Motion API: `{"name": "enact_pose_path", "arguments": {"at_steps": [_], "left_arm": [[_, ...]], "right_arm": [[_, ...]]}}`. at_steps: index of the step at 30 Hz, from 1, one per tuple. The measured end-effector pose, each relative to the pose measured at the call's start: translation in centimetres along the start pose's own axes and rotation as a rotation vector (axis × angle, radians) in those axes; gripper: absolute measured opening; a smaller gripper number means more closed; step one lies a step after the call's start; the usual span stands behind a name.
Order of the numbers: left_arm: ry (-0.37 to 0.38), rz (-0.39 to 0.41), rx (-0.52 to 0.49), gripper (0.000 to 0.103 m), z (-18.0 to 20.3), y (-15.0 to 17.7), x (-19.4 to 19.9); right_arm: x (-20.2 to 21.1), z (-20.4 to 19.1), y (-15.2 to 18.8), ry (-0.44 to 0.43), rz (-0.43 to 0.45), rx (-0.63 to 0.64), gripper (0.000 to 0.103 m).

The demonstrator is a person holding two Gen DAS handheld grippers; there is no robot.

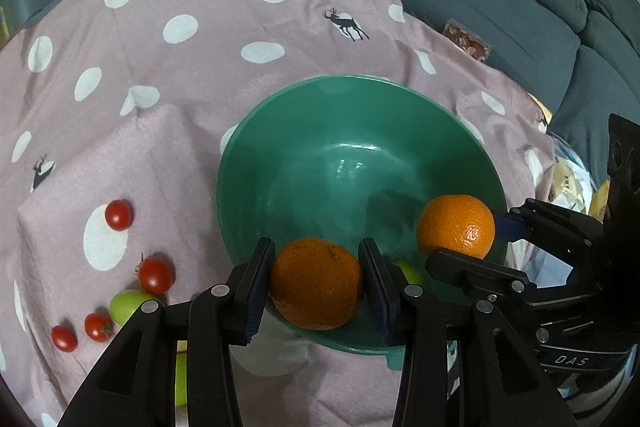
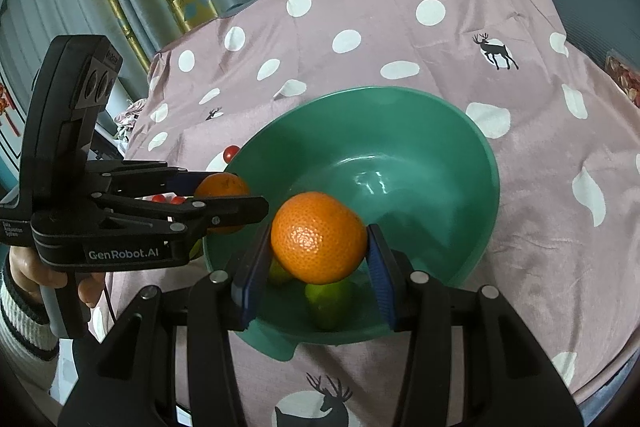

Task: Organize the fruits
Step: 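Open both grippers to drop the oranges into the green bowl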

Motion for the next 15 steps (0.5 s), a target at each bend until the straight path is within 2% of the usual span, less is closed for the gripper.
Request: {"name": "enact_pose_path", "arguments": {"at_steps": [15], "left_arm": [[-0.009,0.058,-0.009,0.044,0.6,-0.4,2.1]], "right_arm": [[1.3,0.0,-0.7,0.0,0.028,-0.011,0.048]]}}
Point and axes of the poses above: each gripper's, at about its wrist camera, not at the fingertips, and x roughly against the way its jaws point, z to its right, y to its underside, the point moved 7 cm from there along -x, roughly the way its jaws point, and after that the axes turned 14 degrees about y, right-handed, at the moved point
